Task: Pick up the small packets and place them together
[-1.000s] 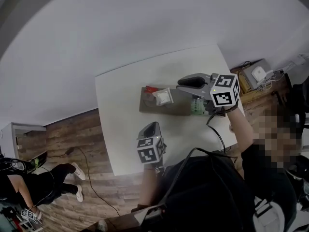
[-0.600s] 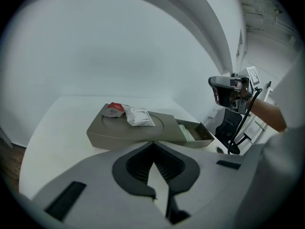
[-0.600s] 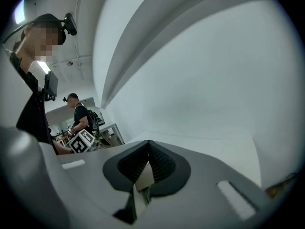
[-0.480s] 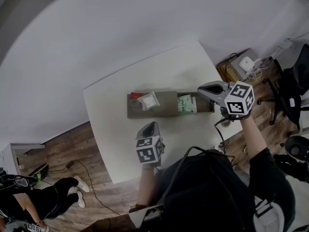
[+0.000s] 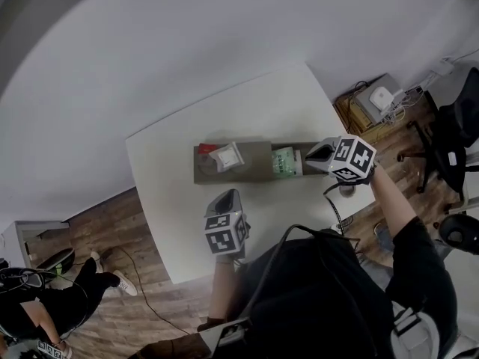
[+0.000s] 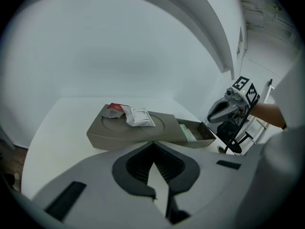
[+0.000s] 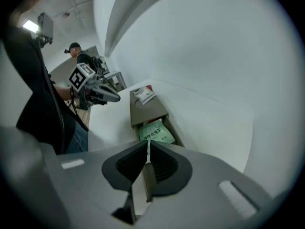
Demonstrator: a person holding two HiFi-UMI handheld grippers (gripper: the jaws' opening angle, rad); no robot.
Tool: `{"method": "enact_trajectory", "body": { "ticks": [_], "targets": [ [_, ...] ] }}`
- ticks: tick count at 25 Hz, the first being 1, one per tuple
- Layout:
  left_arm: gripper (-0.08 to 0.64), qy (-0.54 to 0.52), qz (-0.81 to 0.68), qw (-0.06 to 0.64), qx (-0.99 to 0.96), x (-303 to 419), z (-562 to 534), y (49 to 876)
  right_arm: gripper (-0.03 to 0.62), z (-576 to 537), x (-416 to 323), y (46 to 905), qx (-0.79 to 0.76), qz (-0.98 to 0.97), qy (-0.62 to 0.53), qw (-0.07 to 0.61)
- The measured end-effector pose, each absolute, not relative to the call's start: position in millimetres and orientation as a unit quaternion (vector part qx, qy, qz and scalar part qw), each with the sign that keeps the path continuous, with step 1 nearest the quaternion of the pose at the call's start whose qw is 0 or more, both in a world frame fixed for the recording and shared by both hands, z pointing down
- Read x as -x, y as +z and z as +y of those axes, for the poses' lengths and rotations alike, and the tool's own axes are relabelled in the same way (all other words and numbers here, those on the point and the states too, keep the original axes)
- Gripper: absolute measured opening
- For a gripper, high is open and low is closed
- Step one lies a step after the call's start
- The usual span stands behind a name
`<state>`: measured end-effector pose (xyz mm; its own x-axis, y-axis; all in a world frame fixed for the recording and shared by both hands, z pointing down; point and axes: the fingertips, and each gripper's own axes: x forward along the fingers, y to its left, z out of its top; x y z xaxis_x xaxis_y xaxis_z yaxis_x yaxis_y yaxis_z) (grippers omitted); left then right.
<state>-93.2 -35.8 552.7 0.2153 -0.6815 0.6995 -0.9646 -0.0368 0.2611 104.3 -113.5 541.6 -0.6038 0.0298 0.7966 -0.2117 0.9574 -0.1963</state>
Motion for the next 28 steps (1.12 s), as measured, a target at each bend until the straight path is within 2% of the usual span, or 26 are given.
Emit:
{"method": "enact_trajectory", "body": {
  "ticks": [4,15,20,28],
  "targets": [
    [-0.003,0.193,-0.602,0.364,-0.684,100.7,-36.4,555.9,0.031,-112.1,-102.3,561.0,-0.010,-0.860,0.136,0.492],
    [-0.003,0.194,-0.599,0.378,-0.679,98.9,-39.4,567.3,0.147,-115.1,-99.8,600.4,0.059,-0.796,0.050,0.600],
    [-0.003,0.194,-0.602,0.380,-0.675,104.2,-41.6,568.5,0.170,-113.3,-94.0,615.0,0.069,-0.781,0.040,0.620],
    [-0.003,0.191,-0.601,0.386,-0.673,106.8,-41.8,570.7,0.170,-114.1,-92.5,634.1,0.075,-0.756,0.036,0.649]
  ]
}}
